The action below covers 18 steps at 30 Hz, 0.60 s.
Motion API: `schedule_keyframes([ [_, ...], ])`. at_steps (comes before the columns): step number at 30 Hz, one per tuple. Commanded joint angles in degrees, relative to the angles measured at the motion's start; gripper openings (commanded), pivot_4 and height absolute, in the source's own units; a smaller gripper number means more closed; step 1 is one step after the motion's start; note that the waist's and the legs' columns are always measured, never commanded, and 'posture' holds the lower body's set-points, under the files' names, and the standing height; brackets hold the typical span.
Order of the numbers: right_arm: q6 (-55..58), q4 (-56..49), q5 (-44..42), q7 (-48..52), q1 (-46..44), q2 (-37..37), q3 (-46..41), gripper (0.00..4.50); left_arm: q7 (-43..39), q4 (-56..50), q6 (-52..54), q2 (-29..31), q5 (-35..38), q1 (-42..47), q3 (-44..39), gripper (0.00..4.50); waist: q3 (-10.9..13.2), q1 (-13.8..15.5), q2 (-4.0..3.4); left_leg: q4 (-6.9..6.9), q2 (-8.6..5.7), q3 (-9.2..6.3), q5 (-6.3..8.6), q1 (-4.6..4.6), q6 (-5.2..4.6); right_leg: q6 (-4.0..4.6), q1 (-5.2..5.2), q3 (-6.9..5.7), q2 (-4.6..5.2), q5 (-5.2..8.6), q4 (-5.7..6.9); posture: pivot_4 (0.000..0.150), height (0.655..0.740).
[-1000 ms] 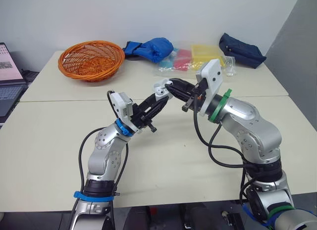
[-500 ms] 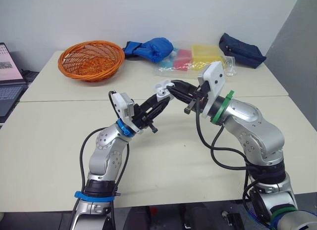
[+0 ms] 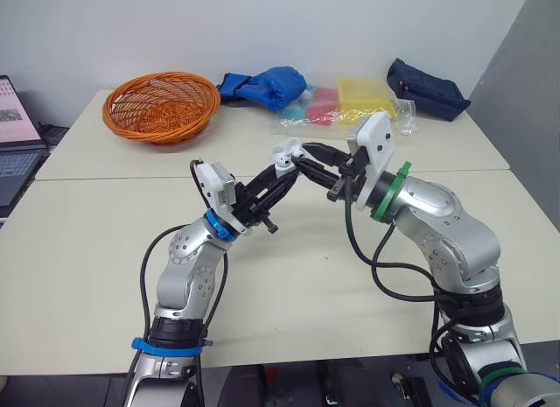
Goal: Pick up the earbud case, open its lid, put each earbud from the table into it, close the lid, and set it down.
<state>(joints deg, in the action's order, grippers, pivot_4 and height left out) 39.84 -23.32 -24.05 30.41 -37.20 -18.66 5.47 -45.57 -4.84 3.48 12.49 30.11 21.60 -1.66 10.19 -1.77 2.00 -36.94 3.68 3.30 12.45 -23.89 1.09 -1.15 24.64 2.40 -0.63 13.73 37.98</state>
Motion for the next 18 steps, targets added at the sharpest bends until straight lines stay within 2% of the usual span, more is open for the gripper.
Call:
schedule_keyframes([
  [1, 0.5, -1.78, -7.84, 5.87, -0.56, -3.59, -7.37, 1.41, 0.04, -2.12, -0.61, -0.17, 0.65, 0.85, -0.2, 0.76, 0.0, 0.02, 0.0, 0.0, 0.0, 0.0, 0.0, 0.0, 0.0, 0.0, 0.0, 0.0, 0.0, 0.0, 0.0, 0.15, 0.74],
  [5, 1.32, -0.51, -12.64, 11.27, -3.11, -9.64, -11.35, 1.41, -0.62, -1.38, -0.87, 0.28, 0.58, 1.0, -0.42, 0.76, 0.0, 0.11, 0.0, 0.0, -0.02, 0.0, 0.0, -0.01, 0.0, 0.0, -0.01, -0.02, 0.02, 0.0, -0.06, 0.15, 0.74],
  [10, 2.63, 5.42, -13.19, 16.4, -5.37, -15.43, -10.43, 1.41, -1.38, -0.86, -0.94, 0.34, 0.68, 1.53, -0.37, 0.76, 0.0, -0.1, 0.0, 0.02, 0.01, -0.02, 0.0, 0.04, 0.0, 0.01, -0.01, 0.0, -0.02, 0.0, 0.0, 0.15, 0.74],
  [13, 4.46, 16.3, -9.29, 19.58, -9.26, -18.22, -5.53, 1.94, -2.62, -0.51, -0.68, 0.35, 0.98, 2.42, -0.03, 0.76, 0.0, -0.19, 0.0, 0.0, 0.0, 0.02, 0.0, 0.05, 0.0, 0.02, -0.01, 0.03, -0.02, 0.0, 0.01, 0.15, 0.74],
  [18, 4.12, 32.04, -4.74, 18.33, -17.86, -13.26, -2.1, 3.56, -5.27, -0.21, -1.31, 0.41, 0.9, 3.41, 0.9, 0.76, 0.0, -0.26, 0.0, -0.02, -0.02, 0.09, 0.0, 0.05, -0.01, 0.03, 0.01, 0.09, -0.02, -0.02, 0.0, 0.15, 0.74],
])
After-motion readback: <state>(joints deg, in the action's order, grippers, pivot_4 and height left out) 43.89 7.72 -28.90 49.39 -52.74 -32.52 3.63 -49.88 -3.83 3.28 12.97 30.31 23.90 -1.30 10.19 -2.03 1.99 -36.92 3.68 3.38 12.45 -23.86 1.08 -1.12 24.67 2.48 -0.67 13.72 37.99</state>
